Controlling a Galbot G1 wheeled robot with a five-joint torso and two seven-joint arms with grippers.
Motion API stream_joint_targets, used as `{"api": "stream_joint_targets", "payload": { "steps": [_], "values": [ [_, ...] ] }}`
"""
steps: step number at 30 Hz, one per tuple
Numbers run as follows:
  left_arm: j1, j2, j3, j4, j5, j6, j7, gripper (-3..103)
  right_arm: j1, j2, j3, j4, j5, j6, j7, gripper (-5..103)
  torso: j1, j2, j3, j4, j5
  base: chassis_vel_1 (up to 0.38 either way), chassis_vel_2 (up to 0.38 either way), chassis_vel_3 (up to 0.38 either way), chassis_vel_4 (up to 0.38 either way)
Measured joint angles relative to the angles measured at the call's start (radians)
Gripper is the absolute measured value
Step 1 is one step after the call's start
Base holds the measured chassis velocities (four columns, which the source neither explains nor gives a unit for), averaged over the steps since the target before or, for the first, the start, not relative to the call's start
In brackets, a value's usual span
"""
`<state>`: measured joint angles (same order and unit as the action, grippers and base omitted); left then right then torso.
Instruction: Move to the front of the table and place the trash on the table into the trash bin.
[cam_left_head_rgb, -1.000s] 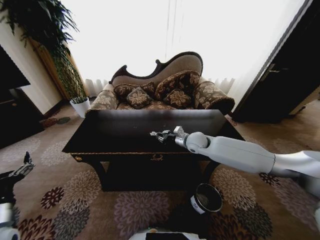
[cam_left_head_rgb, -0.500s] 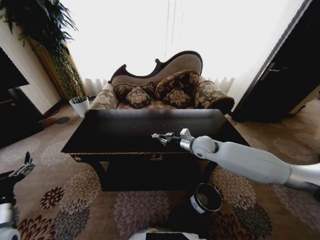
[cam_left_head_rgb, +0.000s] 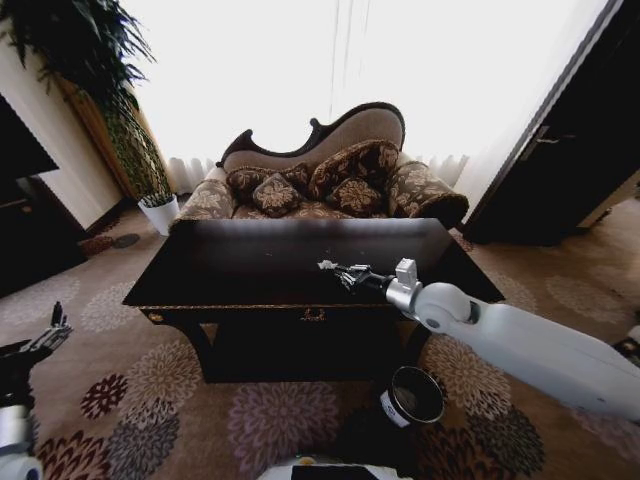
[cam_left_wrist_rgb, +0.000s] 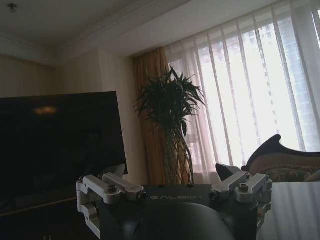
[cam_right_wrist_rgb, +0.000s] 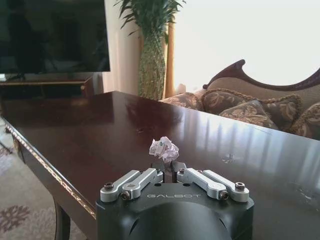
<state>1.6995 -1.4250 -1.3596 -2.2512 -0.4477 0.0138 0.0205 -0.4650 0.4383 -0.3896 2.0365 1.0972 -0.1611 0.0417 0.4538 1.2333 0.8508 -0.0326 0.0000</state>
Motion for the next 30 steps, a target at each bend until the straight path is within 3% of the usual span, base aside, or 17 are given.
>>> {"api": "stream_joint_targets", "payload": {
  "steps": [1,3,5,8,10,13,14,16,23,30],
  "values": [
    [0.0,0.0,0.0,0.0,0.0,0.0,0.0,100,0.0,0.0,0.0,0.0,0.0,0.0,0.0,11,0.0,0.0,0.0,0.0,0.0,0.0,0.0,0.0,0.0],
    [-0.007,-0.01,0.006,-0.005,0.002,0.0,0.0,100,-0.152,0.011,0.176,0.038,0.012,0.0,0.017,8,0.0,0.0,0.0,0.0005,-0.0001,0.0,0.0,0.0,0.0],
    [-0.008,-0.011,0.008,-0.005,0.002,0.0,0.0,100,-0.178,0.013,0.207,0.044,0.013,0.0,0.019,5,0.0,0.0,0.0,0.0005,0.0,0.0,0.0,0.0,0.0],
    [-0.018,-0.011,0.016,0.004,0.006,0.0,0.0,100,-0.445,0.043,0.463,0.087,0.01,0.0,0.026,3,0.0,0.0,0.0,-0.0001,0.0003,0.0,0.0,0.0,0.0],
    [-0.02,-0.011,0.016,0.006,0.006,0.0,0.0,100,-0.483,0.051,0.504,0.093,0.006,0.0,0.027,3,0.0,0.0,0.0,-0.0001,0.0002,0.0,0.0,0.0,0.0],
    [-0.026,-0.008,0.019,0.011,0.006,0.0,0.0,100,-0.68,0.105,0.719,0.129,-0.021,0.016,0.026,1,0.0,0.0,0.0,0.0002,0.0,0.0,0.0,0.0,0.0],
    [-0.026,-0.008,0.019,0.011,0.006,0.0,0.0,100,-0.68,0.105,0.719,0.129,-0.021,0.016,0.026,1,0.0,0.0,0.0,0.0002,0.0,0.0,0.0,0.0,0.0],
    [-0.028,-0.008,0.023,0.011,0.007,0.0,0.0,100,-0.807,0.155,0.835,0.148,-0.062,0.046,0.016,0,0.0,0.0,0.0,-0.0001,-0.0002,0.0,0.0,0.0,0.0],
    [-0.028,-0.009,0.029,0.008,0.01,0.0,0.0,100,-0.968,0.247,0.985,0.185,-0.133,0.115,-0.017,0,0.0,0.0,0.0,0.0001,-0.0003,0.0,0.0,0.0,0.0],
    [-0.021,-0.007,0.023,0.006,0.008,-0.001,0.0,100,-1.096,0.396,1.111,0.188,-0.198,0.196,-0.06,0,0.0,0.0,0.0,0.0001,-0.0002,0.0,0.0,0.0,0.0]
  ]
}}
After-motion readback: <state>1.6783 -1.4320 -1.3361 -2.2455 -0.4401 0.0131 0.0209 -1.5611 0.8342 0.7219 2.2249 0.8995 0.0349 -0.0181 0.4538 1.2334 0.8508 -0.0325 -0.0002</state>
